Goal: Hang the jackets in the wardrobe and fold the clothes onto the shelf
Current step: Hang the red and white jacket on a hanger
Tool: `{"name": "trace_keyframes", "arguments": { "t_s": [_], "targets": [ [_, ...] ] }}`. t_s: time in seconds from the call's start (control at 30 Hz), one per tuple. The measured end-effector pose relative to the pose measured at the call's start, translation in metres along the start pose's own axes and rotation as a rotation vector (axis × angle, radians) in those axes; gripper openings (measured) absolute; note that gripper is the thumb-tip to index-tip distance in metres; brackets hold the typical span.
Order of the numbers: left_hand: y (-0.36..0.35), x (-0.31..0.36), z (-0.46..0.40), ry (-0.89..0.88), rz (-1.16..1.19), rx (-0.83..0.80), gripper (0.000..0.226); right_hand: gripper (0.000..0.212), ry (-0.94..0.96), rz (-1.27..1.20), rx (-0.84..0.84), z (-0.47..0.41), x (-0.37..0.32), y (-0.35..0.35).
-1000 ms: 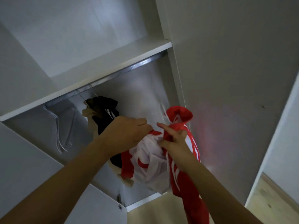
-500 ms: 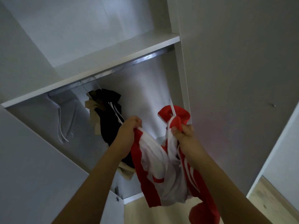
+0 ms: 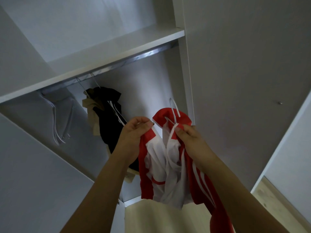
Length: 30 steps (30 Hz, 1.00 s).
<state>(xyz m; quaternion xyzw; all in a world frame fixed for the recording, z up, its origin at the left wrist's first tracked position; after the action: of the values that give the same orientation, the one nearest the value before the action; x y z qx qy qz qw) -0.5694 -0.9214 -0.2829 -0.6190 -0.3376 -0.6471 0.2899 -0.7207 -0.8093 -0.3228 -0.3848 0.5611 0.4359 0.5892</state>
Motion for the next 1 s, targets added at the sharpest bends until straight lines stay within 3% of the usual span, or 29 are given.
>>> {"name": "trace_keyframes", "arguments": {
  "t_s": [0.13, 0.33, 1.0],
  "targets": [
    [-0.013, 0.006, 0.002, -0.014, -0.039, -0.148, 0.007, 0.027, -0.008, 0.109, -0.084, 0.002, -0.004, 0.0],
    [-0.027, 0.013, 0.011, -0.05, -0.171, -0.272, 0.009, 0.017, -0.031, 0.01, -0.203, 0.006, -0.01, 0.006],
    [-0.039, 0.016, 0.018, -0.075, -0.363, -0.323, 0.008, 0.011, -0.084, -0.022, -0.277, 0.012, -0.017, 0.004]
  ]
}}
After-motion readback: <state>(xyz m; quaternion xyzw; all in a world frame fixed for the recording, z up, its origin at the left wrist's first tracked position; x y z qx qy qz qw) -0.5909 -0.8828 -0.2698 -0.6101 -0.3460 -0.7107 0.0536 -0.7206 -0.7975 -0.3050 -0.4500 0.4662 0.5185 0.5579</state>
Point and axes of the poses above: each hand's wrist, its own z-axis away from the middle knuckle, its own y-axis out of the back of the hand, x = y × z, the point moved 3 cm from there along -z, towards the middle knuckle, and after that the axes turned 9 degrees about -x, right-handed, at the moved point
